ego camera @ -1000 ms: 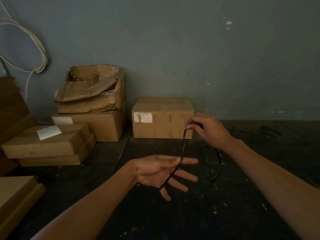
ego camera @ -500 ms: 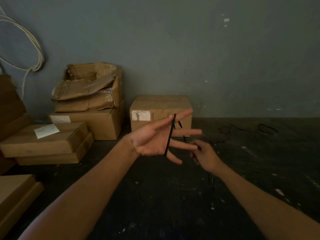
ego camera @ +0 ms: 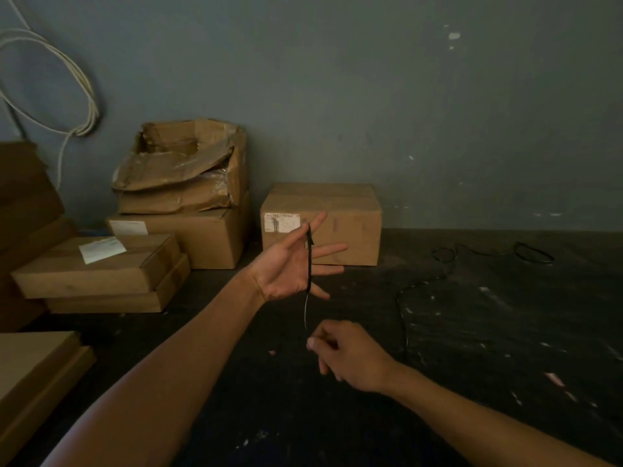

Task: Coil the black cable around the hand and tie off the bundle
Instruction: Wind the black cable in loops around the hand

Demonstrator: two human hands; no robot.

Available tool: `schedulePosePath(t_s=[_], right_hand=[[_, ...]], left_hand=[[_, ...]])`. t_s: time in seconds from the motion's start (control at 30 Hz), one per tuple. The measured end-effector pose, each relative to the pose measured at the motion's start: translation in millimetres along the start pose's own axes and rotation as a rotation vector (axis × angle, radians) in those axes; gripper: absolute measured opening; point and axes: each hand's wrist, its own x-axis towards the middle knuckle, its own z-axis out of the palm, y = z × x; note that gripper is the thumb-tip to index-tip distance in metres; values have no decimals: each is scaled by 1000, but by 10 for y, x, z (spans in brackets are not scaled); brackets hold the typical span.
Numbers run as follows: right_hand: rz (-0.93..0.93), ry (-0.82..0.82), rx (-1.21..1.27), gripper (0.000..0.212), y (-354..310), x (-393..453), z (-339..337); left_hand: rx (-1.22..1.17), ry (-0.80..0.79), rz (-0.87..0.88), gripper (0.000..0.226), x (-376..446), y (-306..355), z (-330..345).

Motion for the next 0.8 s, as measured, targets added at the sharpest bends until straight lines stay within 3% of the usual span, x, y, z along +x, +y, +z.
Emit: schedulePosePath(t_s=[0.23,0.57,0.8], right_hand=[[-106,92,-272,13,-325,-24,-398],[-189,241,-731,16,-626,143,-1171],[-236,286,-735,18,-582,305,-1345]], left_hand=[[-34,116,5,38,-72,-183,-192],[69,-84,-229,38,-180,-433,-18],[109,-299,-322,42,-239,-476,139]])
